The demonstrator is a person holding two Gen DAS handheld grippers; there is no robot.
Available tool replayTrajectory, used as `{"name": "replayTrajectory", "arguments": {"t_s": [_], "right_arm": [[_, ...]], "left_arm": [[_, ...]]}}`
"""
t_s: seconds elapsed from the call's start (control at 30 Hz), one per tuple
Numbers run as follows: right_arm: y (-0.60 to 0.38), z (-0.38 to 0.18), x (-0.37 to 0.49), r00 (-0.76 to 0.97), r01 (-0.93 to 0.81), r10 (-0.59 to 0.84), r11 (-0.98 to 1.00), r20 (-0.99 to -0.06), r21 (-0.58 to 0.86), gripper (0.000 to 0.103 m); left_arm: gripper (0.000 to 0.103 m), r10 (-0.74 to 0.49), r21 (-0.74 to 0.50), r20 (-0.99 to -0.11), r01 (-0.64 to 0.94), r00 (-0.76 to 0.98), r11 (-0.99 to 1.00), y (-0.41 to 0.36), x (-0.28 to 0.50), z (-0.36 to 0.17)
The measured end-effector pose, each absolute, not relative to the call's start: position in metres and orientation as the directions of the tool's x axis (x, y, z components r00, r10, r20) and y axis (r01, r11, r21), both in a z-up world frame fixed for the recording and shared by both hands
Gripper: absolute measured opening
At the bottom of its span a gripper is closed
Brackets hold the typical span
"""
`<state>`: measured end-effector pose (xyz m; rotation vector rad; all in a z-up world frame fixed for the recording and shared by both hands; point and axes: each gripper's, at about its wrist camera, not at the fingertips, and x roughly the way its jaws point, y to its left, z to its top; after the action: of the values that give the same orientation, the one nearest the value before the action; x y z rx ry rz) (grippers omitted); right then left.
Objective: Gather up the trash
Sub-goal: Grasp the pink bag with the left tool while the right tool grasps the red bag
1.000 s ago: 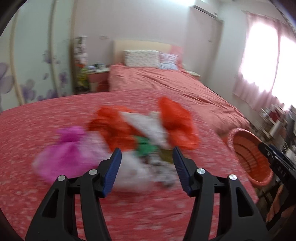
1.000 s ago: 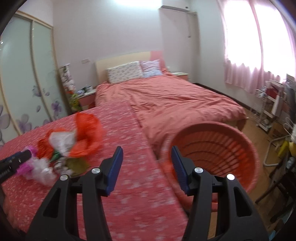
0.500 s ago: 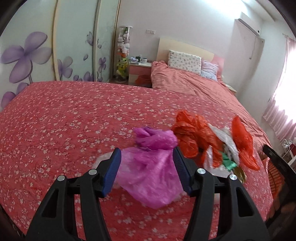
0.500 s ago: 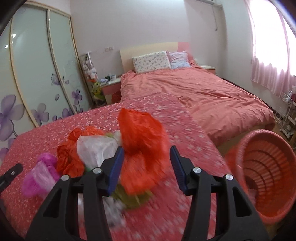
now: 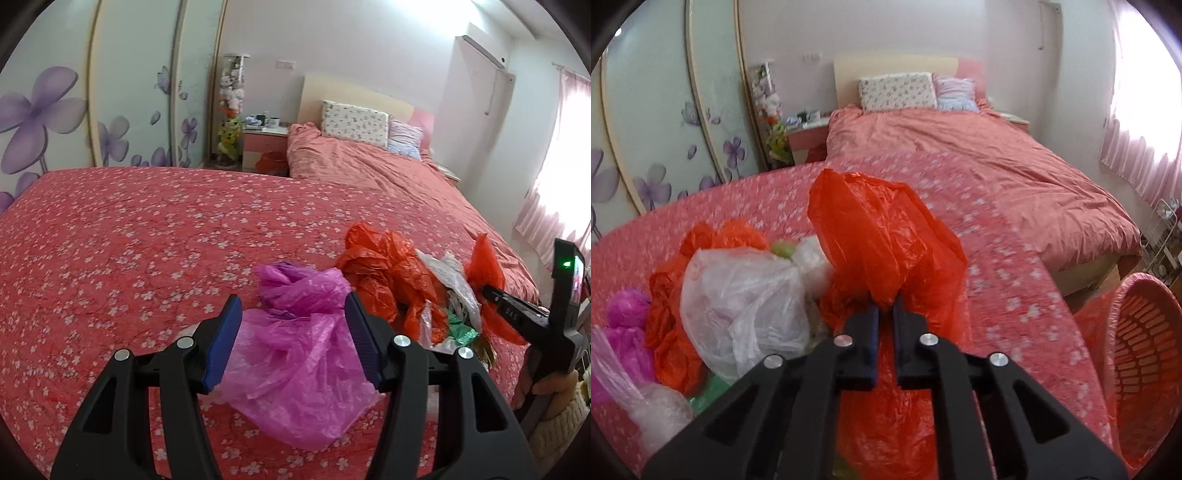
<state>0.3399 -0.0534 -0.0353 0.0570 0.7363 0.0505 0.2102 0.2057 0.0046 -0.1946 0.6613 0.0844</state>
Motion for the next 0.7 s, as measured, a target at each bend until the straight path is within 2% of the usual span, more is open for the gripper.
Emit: {"name": "replayTrajectory", "arguments": {"t_s": [0.2, 0.6, 0.7], "right_arm": [[-0.094, -0.01, 0.308, 0.804, 0.038, 0.063, 0.987, -0.591, 0.156, 0.007], [-0.102, -0.01, 0.292, 0.788, 0.014, 0.094, 0.985, -0.608, 0.17, 0.007], [-0.102, -0.011, 0.289, 0.783, 0.012, 0.1, 0.984, -0.614, 0.175, 0.007]], "left_arm": [[0.058, -0.015, -0.141, -0.614, -0.091, 0.789, 0.986, 0.193, 0.216, 0.005], [0.058, 0.009, -0.11, -0.73, -0.13, 0.684, 0.985, 0.195, 0.259, -0.018], [0.054, 0.001, -0.105, -0.743, -0.119, 0.669, 0.987, 0.193, 0.262, -0.024]]}}
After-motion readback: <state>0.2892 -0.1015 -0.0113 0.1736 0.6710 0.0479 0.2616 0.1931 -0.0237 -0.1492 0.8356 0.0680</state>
